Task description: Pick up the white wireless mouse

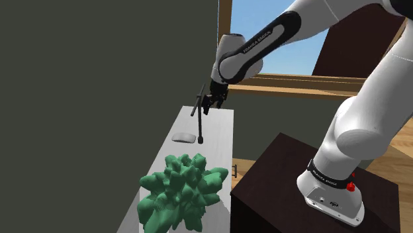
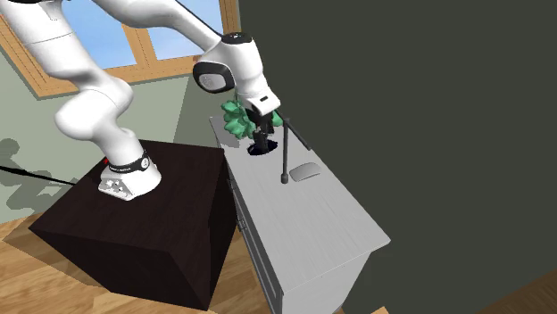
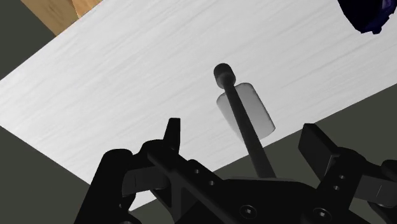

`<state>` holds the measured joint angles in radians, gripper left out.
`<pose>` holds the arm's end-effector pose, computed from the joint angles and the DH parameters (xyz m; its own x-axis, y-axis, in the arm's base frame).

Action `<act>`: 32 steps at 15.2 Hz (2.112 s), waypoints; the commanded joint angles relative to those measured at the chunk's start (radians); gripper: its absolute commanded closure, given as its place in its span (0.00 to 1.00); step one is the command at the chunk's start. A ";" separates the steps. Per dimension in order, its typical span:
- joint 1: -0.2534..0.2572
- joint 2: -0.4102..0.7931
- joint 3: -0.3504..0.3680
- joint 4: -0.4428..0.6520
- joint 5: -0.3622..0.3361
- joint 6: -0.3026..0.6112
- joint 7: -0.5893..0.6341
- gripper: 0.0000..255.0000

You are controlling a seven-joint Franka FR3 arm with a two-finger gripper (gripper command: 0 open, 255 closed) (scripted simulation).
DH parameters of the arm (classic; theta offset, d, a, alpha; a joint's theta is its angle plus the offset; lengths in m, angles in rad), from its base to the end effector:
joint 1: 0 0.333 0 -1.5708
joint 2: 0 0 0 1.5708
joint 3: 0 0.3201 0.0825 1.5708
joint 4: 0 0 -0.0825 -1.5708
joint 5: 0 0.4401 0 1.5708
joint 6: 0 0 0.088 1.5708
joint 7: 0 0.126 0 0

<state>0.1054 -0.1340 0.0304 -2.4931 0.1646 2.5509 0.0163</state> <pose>0.5135 0.0694 0.3003 0.9832 -0.0187 0.1814 0.0022 -0.9934 -0.1145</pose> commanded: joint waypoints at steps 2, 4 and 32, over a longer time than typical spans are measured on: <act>0.014 0.118 0.005 0.031 0.028 0.090 -0.033 0.00; 0.021 0.198 0.012 0.061 0.049 0.142 -0.056 0.00; 0.012 0.701 0.086 0.318 0.114 0.399 -0.166 1.00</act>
<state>0.1172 0.5662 0.1161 -2.1756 0.2790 2.9497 -0.1496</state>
